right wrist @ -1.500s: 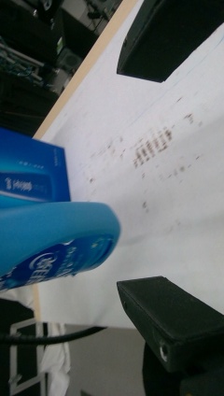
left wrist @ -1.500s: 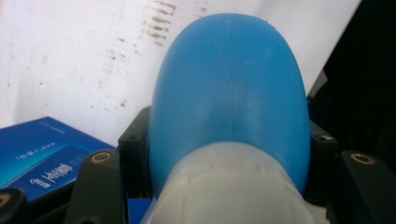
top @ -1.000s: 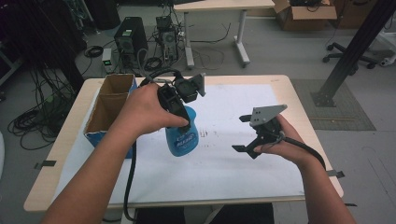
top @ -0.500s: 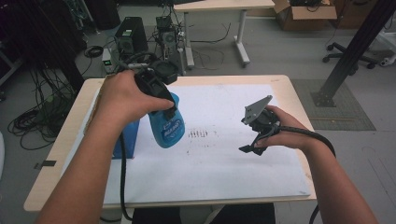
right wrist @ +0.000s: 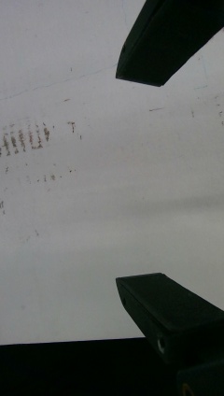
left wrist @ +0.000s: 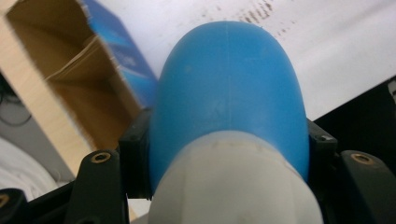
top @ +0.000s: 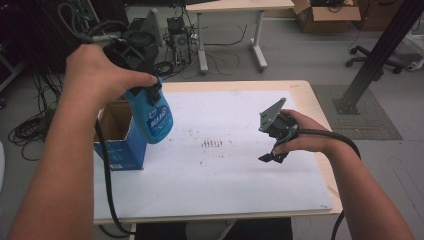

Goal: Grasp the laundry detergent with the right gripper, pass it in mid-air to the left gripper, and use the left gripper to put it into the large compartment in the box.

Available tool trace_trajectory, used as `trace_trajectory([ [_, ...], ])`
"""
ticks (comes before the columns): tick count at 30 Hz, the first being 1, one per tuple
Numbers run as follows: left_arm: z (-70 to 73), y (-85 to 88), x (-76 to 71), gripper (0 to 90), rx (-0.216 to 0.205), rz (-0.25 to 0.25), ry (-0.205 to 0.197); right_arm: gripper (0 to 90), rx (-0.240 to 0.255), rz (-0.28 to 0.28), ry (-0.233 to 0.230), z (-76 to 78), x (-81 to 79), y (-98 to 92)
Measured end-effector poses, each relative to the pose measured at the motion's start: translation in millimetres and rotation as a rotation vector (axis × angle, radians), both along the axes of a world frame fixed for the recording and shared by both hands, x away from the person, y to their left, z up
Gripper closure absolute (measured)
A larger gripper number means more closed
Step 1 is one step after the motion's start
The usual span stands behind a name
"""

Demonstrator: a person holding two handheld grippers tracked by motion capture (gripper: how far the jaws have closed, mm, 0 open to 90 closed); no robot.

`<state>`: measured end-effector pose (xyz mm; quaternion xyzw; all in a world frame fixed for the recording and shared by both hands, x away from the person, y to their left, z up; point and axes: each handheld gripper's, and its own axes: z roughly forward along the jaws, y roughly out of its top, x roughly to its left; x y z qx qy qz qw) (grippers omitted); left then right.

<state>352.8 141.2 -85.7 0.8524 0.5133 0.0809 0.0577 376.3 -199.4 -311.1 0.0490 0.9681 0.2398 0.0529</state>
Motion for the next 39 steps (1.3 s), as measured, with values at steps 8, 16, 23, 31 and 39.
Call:
trace_trajectory([
  [8,23.9,21.5,4.5,38.1,-0.013,0.108,-0.008,3.0,-0.015,-0.017,0.023,-6.0,7.9,-0.7],
  [16,40.3,40.3,10.3,38.1,-0.045,0.225,-0.019,3.0,-0.019,-0.02,0.044,-6.6,9.3,-0.5],
  [23,44.1,58.3,14.7,38.1,-0.041,0.303,-0.033,3.0,-0.038,-0.015,0.054,-7.0,10.0,0.9],
  [31,40.6,78.0,20.4,38.0,-0.022,0.384,-0.037,3.1,-0.051,-0.015,0.061,-7.3,11.6,2.7],
  [39,19.1,98.7,28.5,38.1,-0.012,0.432,-0.037,3.1,-0.064,-0.009,0.068,-4.9,11.8,4.3],
])
